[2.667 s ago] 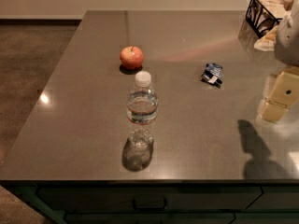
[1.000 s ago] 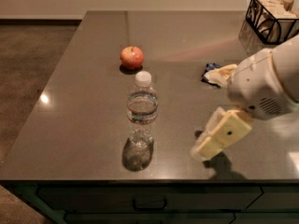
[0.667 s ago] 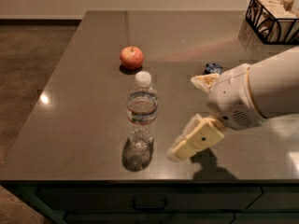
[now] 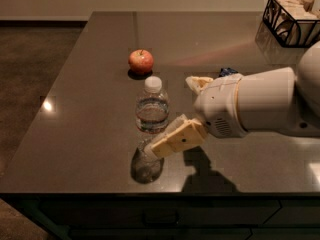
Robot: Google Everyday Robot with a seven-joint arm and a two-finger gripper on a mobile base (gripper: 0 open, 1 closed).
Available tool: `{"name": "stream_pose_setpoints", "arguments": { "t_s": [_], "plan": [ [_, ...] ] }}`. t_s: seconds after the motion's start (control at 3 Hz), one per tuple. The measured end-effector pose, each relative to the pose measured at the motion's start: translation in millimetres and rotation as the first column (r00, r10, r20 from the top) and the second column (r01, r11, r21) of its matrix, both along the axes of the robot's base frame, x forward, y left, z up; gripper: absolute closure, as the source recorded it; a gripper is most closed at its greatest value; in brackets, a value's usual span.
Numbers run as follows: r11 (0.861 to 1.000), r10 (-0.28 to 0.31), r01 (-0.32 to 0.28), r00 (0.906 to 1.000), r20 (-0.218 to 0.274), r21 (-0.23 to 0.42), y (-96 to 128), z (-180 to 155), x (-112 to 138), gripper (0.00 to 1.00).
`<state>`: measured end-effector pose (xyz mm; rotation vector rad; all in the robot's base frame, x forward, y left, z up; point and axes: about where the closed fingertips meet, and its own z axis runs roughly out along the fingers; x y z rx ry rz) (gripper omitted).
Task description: Knock water bottle over
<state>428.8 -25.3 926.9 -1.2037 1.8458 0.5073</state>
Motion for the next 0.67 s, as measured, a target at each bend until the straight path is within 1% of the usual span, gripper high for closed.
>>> {"name": "stream_pose_setpoints", "arguments": {
  "t_s": [0.33, 0.67],
  "plan": [
    [0.998, 0.004, -0.004, 1.0, 0.007, 0.066, 22.2, 0.4, -0.5, 0.0],
    [0.994, 0.016, -0.017, 0.9998, 0.01, 0.109, 40.7, 2.1, -1.9, 0.0]
  ]
}}
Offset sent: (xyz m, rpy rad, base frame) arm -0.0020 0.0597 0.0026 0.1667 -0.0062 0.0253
